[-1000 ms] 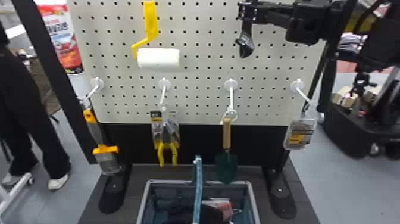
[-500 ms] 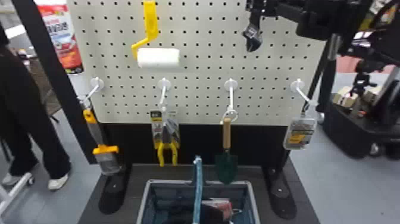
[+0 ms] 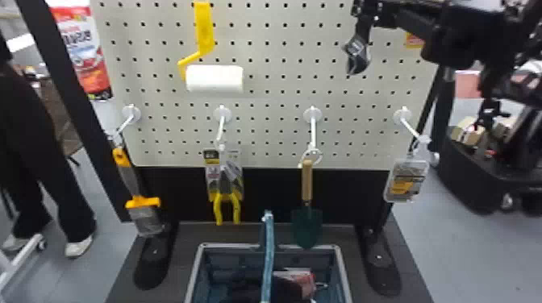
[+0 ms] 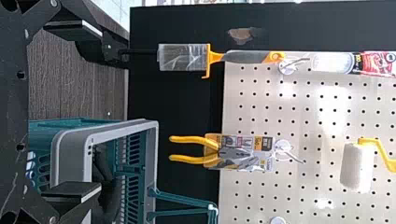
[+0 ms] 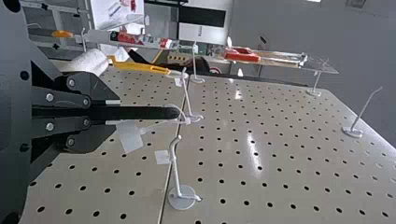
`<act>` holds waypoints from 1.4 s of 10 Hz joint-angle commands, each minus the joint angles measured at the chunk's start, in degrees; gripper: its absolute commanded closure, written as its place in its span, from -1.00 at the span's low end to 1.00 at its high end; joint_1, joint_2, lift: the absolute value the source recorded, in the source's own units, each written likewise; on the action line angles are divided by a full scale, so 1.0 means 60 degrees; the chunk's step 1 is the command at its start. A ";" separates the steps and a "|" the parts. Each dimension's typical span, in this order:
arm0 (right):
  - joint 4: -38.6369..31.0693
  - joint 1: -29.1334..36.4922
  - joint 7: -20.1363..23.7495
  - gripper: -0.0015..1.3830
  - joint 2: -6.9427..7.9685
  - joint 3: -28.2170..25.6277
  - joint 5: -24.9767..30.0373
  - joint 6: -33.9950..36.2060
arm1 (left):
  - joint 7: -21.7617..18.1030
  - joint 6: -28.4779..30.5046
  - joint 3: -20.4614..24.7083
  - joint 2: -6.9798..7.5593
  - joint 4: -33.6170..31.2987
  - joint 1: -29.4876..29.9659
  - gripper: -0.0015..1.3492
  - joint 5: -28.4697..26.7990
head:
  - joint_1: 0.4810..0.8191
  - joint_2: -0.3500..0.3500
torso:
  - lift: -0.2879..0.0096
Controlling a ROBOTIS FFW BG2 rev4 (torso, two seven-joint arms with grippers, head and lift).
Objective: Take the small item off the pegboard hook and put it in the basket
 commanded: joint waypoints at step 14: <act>0.0630 0.5028 -0.1025 0.66 0.2251 -0.1429 -0.0352 -0.1734 | 0.0015 0.0127 -0.0173 0.0045 0.0000 -0.0067 -0.74 0.0090 | -0.60 0.00 | 0.26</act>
